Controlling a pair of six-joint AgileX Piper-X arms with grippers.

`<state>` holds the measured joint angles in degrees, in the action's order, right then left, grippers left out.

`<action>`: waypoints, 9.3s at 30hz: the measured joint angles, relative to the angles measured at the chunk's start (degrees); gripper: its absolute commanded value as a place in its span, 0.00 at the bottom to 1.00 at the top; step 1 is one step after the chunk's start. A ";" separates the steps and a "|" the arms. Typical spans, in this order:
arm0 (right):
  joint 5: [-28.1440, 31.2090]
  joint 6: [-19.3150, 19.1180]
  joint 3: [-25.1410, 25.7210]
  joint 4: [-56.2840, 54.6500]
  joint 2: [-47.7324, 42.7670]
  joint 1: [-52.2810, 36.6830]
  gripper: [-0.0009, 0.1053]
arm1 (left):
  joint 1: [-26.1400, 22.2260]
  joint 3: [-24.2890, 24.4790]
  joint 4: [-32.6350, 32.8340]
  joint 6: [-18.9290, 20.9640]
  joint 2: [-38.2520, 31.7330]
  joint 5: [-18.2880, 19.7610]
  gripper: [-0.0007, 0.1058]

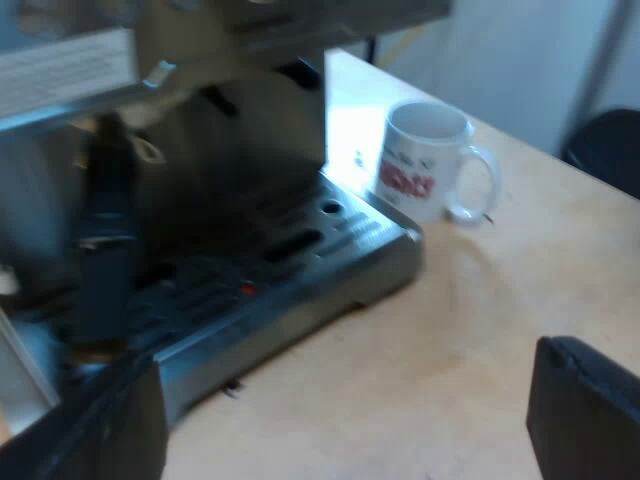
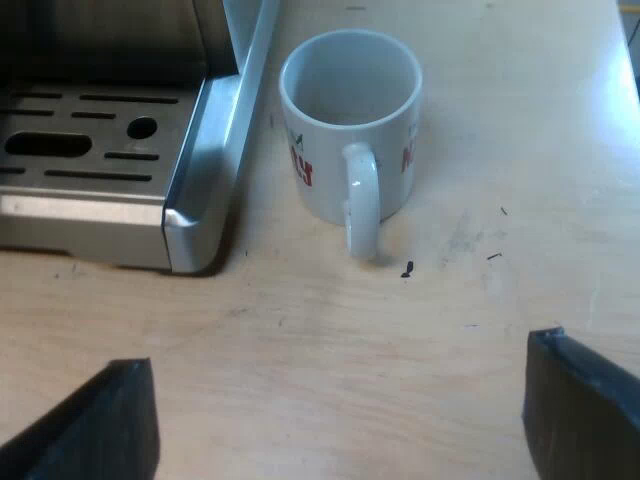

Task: Place mug into machine

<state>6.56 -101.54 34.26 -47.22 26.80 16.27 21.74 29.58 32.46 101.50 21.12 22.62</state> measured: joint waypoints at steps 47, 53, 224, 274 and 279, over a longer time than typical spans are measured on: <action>8.21 1.58 -31.88 85.45 41.42 0.00 0.70 | 10.86 0.00 -14.84 -0.30 21.30 -0.10 0.77; 8.03 1.58 -30.21 91.53 50.06 0.00 0.70 | 10.86 0.00 -14.84 -0.20 21.30 -0.10 0.77; 6.83 1.86 6.46 58.60 60.21 28.12 0.01 | -9.11 -8.66 -3.12 -3.75 -2.17 3.97 0.77; 23.83 7.35 24.05 59.47 78.14 32.64 0.01 | -9.11 -8.66 -3.12 -3.75 -2.17 4.26 0.77; 23.79 7.35 24.05 59.47 78.14 32.64 0.01 | -9.11 -8.66 -3.12 -3.75 -2.17 4.26 0.77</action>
<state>30.35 -94.19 58.32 12.25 104.93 48.91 12.63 20.92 29.34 97.76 18.94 26.88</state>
